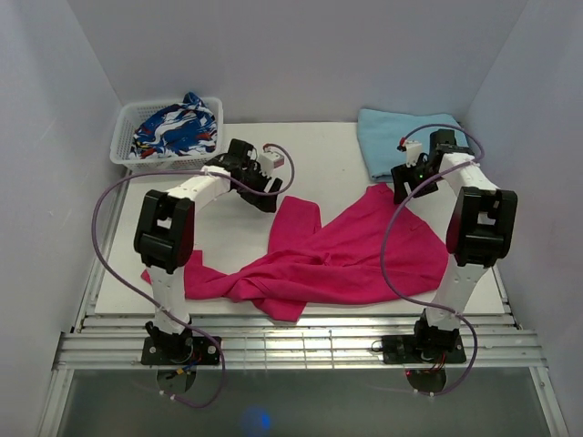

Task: Fold and stack the trousers
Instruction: Flatten the trousers out

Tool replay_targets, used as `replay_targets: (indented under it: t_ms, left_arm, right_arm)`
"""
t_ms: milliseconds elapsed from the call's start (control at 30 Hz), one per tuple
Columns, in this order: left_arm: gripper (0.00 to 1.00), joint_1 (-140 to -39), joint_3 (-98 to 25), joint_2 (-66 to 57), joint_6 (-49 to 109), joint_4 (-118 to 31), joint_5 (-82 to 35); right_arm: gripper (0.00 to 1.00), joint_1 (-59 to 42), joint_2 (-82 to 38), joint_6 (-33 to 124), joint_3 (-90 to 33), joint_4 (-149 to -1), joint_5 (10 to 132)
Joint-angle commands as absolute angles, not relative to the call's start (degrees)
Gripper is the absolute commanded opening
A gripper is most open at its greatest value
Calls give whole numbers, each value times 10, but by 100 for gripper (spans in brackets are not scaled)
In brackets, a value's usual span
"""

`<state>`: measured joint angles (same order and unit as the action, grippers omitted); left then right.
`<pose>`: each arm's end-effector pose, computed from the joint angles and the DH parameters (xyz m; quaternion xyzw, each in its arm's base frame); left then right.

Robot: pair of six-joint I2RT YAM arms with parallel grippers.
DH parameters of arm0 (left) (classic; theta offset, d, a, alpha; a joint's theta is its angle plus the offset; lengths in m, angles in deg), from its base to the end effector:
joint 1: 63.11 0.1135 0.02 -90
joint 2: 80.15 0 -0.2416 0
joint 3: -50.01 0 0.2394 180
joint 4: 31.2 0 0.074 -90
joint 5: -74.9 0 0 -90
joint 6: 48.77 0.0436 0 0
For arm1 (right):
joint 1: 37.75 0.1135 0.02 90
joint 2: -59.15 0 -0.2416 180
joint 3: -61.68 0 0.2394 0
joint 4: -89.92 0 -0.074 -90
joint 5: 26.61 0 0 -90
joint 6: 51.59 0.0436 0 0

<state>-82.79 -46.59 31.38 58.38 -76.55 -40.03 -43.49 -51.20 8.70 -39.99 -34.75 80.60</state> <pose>0.3669 -0.1508 0.1780 0.3507 0.8780 -0.2141 0.2457 0.3907 -0.0263 0.1999 -0.2330 0.9354 0.0712 0.2562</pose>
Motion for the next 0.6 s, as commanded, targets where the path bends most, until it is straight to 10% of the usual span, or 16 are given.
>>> replay_targets:
  t_ms: [0,433,567]
  left_arm:
    - [87,-845,-539,337,555,-749,-323]
    - [89,-903,-619,452,561,-764,-297]
    - [78,-917,-602,455,565,-764,-282]
  right_arm:
    - [76,-419,-533,173,-429,-400,789]
    - [63,-378,-575,222,-347,-458,761]
    - [21,-378,-560,207,-320,-452,771]
